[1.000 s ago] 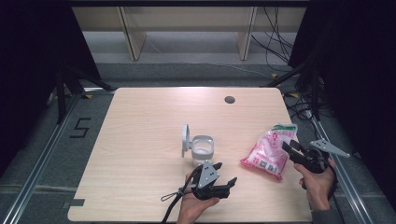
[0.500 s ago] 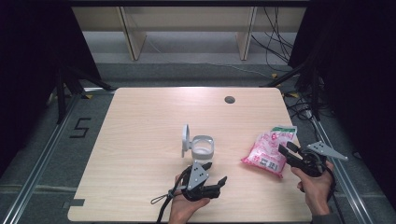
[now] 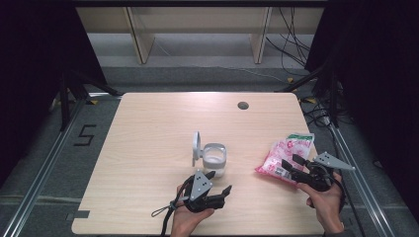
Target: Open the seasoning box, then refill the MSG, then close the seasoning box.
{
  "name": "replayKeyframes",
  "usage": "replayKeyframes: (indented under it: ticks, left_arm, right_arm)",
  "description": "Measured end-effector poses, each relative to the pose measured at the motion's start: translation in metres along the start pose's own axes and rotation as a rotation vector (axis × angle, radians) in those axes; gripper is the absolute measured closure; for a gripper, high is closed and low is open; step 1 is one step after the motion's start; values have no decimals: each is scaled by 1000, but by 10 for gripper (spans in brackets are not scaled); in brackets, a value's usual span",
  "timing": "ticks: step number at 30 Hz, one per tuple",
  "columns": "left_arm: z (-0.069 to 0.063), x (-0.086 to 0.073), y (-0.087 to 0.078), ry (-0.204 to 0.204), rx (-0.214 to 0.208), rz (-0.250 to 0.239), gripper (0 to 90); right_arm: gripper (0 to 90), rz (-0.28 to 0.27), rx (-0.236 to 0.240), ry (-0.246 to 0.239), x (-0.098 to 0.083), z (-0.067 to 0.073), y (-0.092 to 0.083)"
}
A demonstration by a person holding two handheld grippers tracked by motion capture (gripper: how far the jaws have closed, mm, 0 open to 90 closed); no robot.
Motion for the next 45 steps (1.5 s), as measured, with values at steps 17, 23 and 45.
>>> replayKeyframes:
  ticks: [17,23,45]
  left_arm:
    - [31,-9,-25,-39,79,5,334]
    - [41,-10,-32,-18,113,24,335]
    - [78,-1,-52,-19,213,18,534]
  right_arm:
    - [427,21,53,-29,-4,9,5]
    - [423,15,33,-54,-4,5,4]
    - [416,32,61,-48,-7,15,6]
Point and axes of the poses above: each handheld gripper's, and its own axes: y roughly forward along the jaws, x roughly out of its top, z roughly to its left, the point moved 1 cm from there along y, roughly forward along the jaws, and after that the axes turned 11 degrees about z, right-handed, at the moved point
